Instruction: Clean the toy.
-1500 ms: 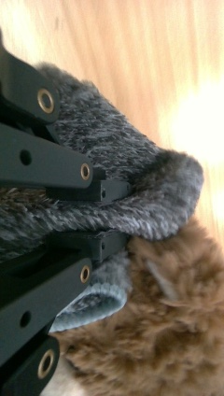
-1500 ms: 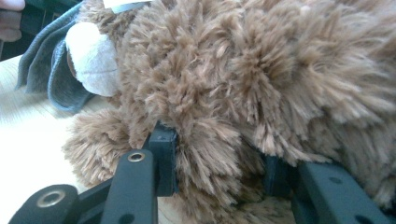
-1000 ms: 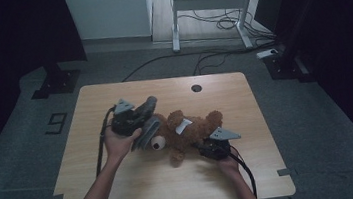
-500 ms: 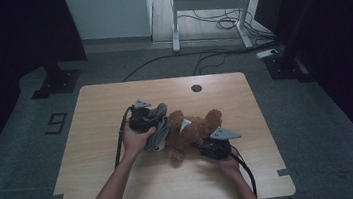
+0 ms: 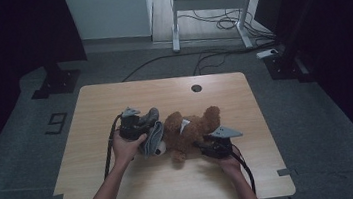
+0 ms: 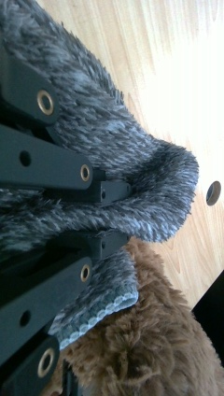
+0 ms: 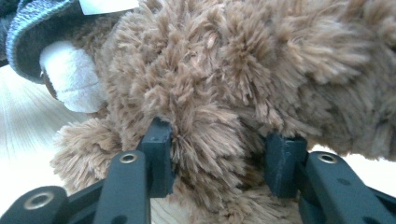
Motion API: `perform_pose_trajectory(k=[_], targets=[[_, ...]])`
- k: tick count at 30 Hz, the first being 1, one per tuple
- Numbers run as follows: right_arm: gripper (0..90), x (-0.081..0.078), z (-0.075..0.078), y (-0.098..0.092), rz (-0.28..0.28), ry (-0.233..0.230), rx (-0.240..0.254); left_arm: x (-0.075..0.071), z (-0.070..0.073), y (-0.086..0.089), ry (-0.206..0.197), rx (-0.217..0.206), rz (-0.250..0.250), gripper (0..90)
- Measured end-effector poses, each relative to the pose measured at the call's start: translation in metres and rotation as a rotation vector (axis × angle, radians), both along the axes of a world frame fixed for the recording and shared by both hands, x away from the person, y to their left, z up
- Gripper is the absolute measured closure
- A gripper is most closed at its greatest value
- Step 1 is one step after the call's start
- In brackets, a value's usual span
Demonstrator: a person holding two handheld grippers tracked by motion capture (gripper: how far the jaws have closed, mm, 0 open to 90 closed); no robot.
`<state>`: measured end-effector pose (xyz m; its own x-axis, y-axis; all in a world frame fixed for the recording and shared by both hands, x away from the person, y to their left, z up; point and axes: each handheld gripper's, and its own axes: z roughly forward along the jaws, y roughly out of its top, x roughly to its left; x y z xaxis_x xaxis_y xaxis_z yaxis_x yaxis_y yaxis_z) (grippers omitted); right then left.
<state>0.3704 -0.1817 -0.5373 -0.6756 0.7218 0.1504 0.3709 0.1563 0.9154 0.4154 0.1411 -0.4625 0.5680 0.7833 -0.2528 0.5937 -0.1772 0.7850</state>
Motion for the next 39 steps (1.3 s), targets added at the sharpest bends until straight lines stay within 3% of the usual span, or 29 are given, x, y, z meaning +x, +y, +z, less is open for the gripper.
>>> perform_pose_trajectory(k=[5,9,13,17,19,21,23,24,26,32,37,39], targets=[[55.6,0.000,0.001,0.000,0.015,0.001,-0.014,-0.010,0.003,0.001,0.010,0.010,-0.007,79.8],[57.8,0.000,0.001,0.000,0.029,-0.003,-0.020,-0.013,0.013,-0.002,0.009,0.027,-0.019,79.6],[58.3,-0.001,0.000,-0.001,0.025,0.003,-0.007,-0.012,0.033,-0.025,-0.039,0.101,-0.049,79.6],[58.5,-0.001,-0.001,-0.002,0.027,0.001,-0.008,-0.007,0.044,-0.050,-0.058,0.110,-0.079,79.5],[58.5,-0.001,-0.001,-0.002,0.025,0.001,-0.006,-0.004,0.043,-0.060,-0.059,0.122,-0.084,79.5],[58.4,-0.002,-0.002,-0.003,0.021,0.004,0.001,0.001,0.034,-0.065,-0.045,0.166,-0.071,79.5],[58.5,-0.002,-0.002,-0.003,0.022,0.001,-0.001,0.005,0.022,-0.061,-0.022,0.204,-0.060,79.8],[58.5,-0.002,-0.002,-0.002,0.022,0.001,-0.001,0.007,0.016,-0.054,-0.008,0.199,-0.048,79.8],[58.5,-0.002,-0.002,-0.002,0.029,-0.002,-0.002,0.008,0.012,-0.038,0.016,0.130,-0.035,79.9],[58.6,-0.003,-0.002,-0.001,0.033,-0.007,-0.006,-0.005,0.015,0.000,-0.017,0.106,0.023,79.9],[58.6,-0.002,-0.003,0.000,0.032,-0.010,-0.004,-0.015,0.005,0.028,-0.018,0.081,0.080,80.1],[58.6,-0.002,-0.003,0.000,0.031,-0.010,-0.005,-0.017,0.001,0.037,-0.014,0.094,0.100,80.2]])
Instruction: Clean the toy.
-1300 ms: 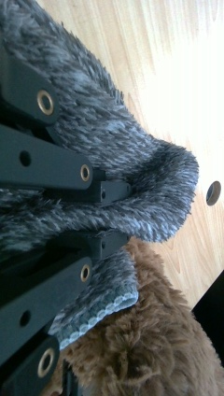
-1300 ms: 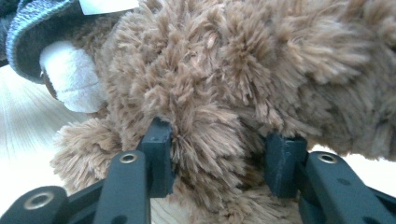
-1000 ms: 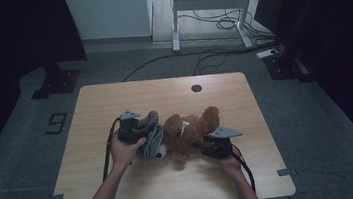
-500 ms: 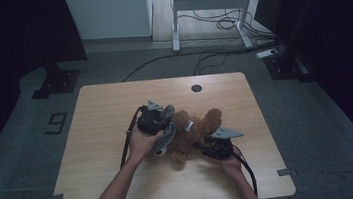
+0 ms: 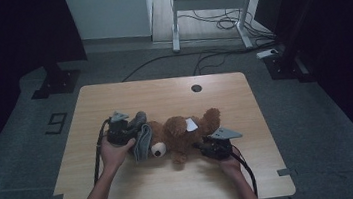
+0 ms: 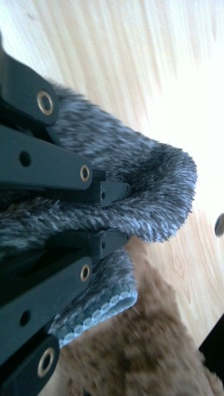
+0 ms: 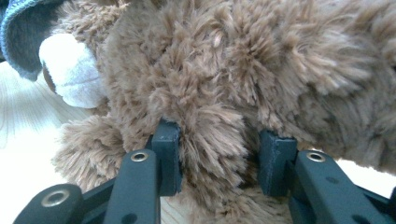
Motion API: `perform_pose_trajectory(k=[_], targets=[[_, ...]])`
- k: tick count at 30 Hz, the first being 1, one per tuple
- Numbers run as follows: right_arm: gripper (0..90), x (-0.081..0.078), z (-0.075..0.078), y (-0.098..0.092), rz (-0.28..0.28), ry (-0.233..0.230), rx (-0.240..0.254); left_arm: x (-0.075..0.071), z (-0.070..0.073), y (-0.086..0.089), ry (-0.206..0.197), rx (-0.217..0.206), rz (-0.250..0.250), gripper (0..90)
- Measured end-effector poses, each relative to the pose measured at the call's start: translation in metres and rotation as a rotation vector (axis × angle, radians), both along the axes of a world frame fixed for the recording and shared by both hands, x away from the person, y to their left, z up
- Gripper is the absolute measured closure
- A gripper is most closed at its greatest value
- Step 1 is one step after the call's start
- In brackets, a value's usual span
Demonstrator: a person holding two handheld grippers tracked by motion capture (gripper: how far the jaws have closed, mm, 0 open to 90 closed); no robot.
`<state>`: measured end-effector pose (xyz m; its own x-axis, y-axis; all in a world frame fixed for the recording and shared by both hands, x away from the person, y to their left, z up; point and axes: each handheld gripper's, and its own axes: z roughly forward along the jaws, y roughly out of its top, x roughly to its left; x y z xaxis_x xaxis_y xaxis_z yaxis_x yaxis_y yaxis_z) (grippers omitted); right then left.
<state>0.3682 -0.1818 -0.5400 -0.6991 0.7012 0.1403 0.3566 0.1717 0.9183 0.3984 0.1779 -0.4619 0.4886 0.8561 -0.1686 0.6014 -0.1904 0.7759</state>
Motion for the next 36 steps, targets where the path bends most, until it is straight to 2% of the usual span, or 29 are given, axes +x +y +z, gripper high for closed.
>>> perform_pose_trajectory(k=[2,4,6,7,8,10,12,14,17,19,21,23,24,26,28,30,33,36], targets=[[58.6,0.000,0.000,0.000,-0.001,0.001,-0.001,-0.001,-0.008,0.006,0.017,0.037,0.031,80.3],[58.8,0.001,-0.001,0.000,-0.005,0.003,0.004,-0.001,-0.021,0.009,0.047,0.073,0.027,80.5],[59.2,0.002,-0.001,-0.001,-0.008,0.005,0.010,-0.004,-0.040,0.003,0.071,0.143,0.011,80.6],[59.3,0.002,-0.001,-0.001,-0.010,0.007,0.012,-0.004,-0.051,0.000,0.088,0.143,0.003,80.7],[59.3,0.002,-0.001,-0.001,-0.010,0.007,0.011,-0.004,-0.055,-0.001,0.095,0.143,0.003,80.6],[59.3,0.002,-0.001,-0.001,-0.008,0.006,0.010,-0.003,-0.061,0.002,0.111,0.111,0.005,80.5],[59.3,0.002,-0.001,-0.001,-0.009,0.006,0.011,-0.001,-0.057,0.009,0.119,0.069,0.014,80.5],[59.3,0.002,-0.001,-0.002,-0.005,0.008,0.009,-0.001,-0.046,0.018,0.102,0.034,0.032,80.4],[59.3,0.003,-0.001,-0.002,-0.004,0.009,0.013,-0.005,-0.020,0.032,0.049,-0.031,0.052,80.4],[59.3,0.003,-0.001,-0.002,-0.005,0.010,0.014,-0.008,0.000,0.033,-0.001,-0.062,0.056,80.5],[59.3,0.002,-0.001,-0.002,-0.006,0.009,0.014,-0.011,0.020,0.027,-0.051,-0.074,0.042,80.5],[59.3,0.002,-0.001,-0.002,-0.005,0.009,0.011,-0.013,0.039,0.014,-0.093,-0.071,0.003,80.5],[59.3,0.002,-0.001,-0.002,-0.006,0.008,0.011,-0.013,0.044,0.008,-0.103,-0.073,-0.011,80.5],[59.3,0.002,-0.001,-0.002,-0.006,0.008,0.012,-0.012,0.055,-0.010,-0.121,-0.048,-0.054,80.4],[59.2,0.002,-0.001,-0.002,-0.006,0.009,0.013,-0.010,0.059,-0.030,-0.139,0.009,-0.086,80.4],[59.2,0.002,-0.001,-0.001,-0.007,0.009,0.015,-0.006,0.056,-0.050,-0.146,0.077,-0.109,80.3],[59.1,0.002,-0.001,-0.002,-0.005,0.010,0.011,0.003,0.039,-0.073,-0.097,0.087,-0.134,80.3],[59.0,0.002,-0.001,-0.002,-0.006,0.007,0.011,0.006,0.021,-0.082,-0.065,0.118,-0.148,80.3]])
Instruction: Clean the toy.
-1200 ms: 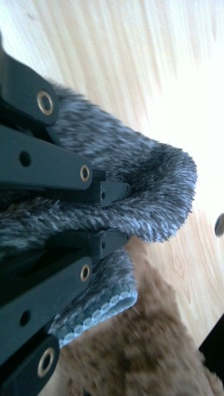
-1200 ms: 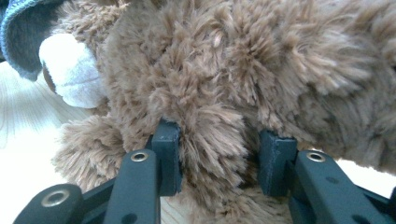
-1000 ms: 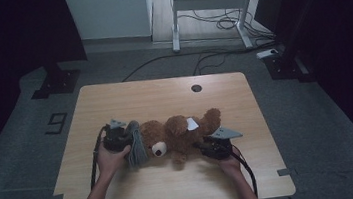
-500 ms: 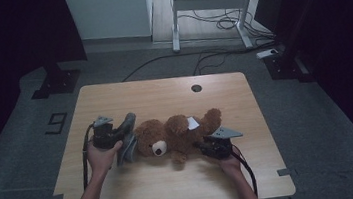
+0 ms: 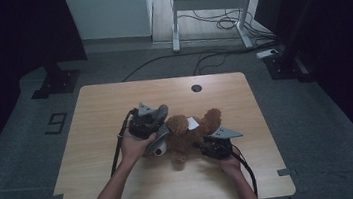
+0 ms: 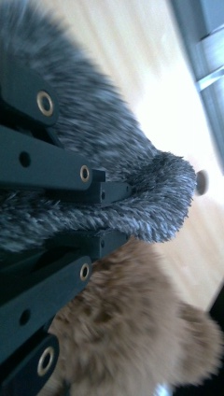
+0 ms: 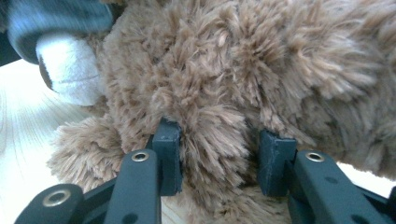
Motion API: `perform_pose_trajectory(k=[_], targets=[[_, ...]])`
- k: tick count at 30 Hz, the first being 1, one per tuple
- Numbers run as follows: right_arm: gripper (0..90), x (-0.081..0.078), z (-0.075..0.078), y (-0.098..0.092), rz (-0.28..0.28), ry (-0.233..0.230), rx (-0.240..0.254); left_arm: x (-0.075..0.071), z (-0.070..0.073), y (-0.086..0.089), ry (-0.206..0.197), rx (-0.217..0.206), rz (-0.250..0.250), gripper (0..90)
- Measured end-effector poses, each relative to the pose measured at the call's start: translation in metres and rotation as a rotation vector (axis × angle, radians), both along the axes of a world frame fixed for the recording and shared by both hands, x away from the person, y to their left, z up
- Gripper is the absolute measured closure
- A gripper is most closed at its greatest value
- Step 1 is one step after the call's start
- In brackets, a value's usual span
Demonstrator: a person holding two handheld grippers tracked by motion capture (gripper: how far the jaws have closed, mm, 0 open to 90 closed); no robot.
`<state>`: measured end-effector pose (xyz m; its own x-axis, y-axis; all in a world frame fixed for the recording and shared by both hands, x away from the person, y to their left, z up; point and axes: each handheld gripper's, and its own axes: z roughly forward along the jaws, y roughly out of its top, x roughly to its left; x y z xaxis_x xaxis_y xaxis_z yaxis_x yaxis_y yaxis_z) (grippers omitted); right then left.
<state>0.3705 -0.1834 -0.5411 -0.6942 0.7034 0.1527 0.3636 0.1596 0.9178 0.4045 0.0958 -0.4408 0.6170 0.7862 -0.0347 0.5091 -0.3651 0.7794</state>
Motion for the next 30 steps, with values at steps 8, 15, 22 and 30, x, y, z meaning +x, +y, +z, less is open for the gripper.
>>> perform_pose_trajectory(k=[8,15,22,30], targets=[[58.9,-0.001,0.000,0.001,0.002,-0.003,-0.001,-0.004,-0.006,0.031,-0.006,-0.036,0.041,80.2],[58.9,-0.001,0.000,0.001,0.000,-0.002,0.001,-0.012,-0.008,0.059,-0.019,-0.026,0.089,80.2],[58.9,0.000,-0.001,0.001,0.001,-0.001,0.005,-0.013,-0.020,0.079,0.000,-0.024,0.165,80.3],[59.0,0.000,-0.001,0.001,0.002,0.000,0.009,-0.010,-0.018,0.093,0.038,-0.015,0.184,80.2]])
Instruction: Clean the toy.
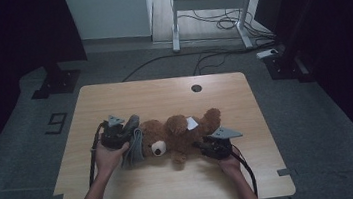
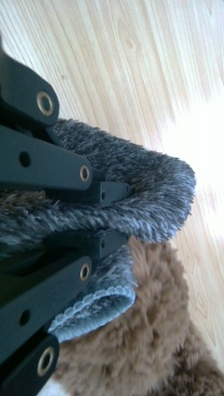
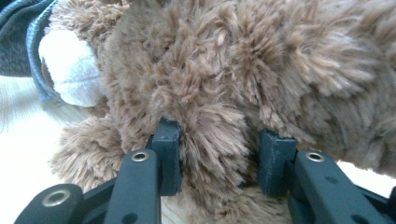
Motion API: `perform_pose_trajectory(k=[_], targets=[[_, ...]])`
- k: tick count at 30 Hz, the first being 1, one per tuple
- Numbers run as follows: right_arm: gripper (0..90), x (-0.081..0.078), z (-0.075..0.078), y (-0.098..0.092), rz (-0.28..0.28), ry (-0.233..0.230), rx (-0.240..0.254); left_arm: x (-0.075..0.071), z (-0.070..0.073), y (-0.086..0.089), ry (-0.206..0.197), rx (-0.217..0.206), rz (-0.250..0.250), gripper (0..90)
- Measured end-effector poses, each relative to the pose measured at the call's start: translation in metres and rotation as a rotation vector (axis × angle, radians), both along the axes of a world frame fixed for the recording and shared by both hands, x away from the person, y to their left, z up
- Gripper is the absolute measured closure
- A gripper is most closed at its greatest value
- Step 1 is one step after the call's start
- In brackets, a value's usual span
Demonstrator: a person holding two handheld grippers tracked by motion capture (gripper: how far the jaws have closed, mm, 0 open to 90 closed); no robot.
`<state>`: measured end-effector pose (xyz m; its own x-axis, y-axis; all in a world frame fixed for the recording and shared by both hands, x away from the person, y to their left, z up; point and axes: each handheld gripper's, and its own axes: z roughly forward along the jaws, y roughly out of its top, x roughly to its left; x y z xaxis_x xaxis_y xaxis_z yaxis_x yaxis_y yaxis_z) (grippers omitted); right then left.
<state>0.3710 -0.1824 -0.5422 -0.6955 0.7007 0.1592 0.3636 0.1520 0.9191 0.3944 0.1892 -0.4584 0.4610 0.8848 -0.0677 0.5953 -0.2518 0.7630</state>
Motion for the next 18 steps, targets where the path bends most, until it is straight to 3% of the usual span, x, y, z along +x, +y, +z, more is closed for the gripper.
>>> perform_pose_trajectory(k=[5,7,10,15,17,18], targets=[[59.7,0.001,0.000,0.004,-0.023,-0.021,-0.015,0.005,0.031,-0.010,-0.044,-0.018,-0.026,80.1],[60.0,0.002,0.000,0.007,-0.041,-0.033,-0.021,0.009,0.044,-0.025,-0.061,-0.024,-0.048,80.0],[60.4,0.007,0.000,0.012,-0.062,-0.051,-0.035,0.019,0.056,-0.054,-0.075,0.003,-0.083,79.9],[60.6,0.018,0.001,0.018,-0.074,-0.070,-0.051,0.044,0.045,-0.091,-0.024,0.041,-0.113,79.5],[60.6,0.019,0.001,0.019,-0.073,-0.076,-0.049,0.053,0.033,-0.095,0.011,0.069,-0.111,79.4],[60.5,0.019,0.001,0.018,-0.069,-0.077,-0.050,0.055,0.030,-0.094,0.024,0.064,-0.107,79.4]])
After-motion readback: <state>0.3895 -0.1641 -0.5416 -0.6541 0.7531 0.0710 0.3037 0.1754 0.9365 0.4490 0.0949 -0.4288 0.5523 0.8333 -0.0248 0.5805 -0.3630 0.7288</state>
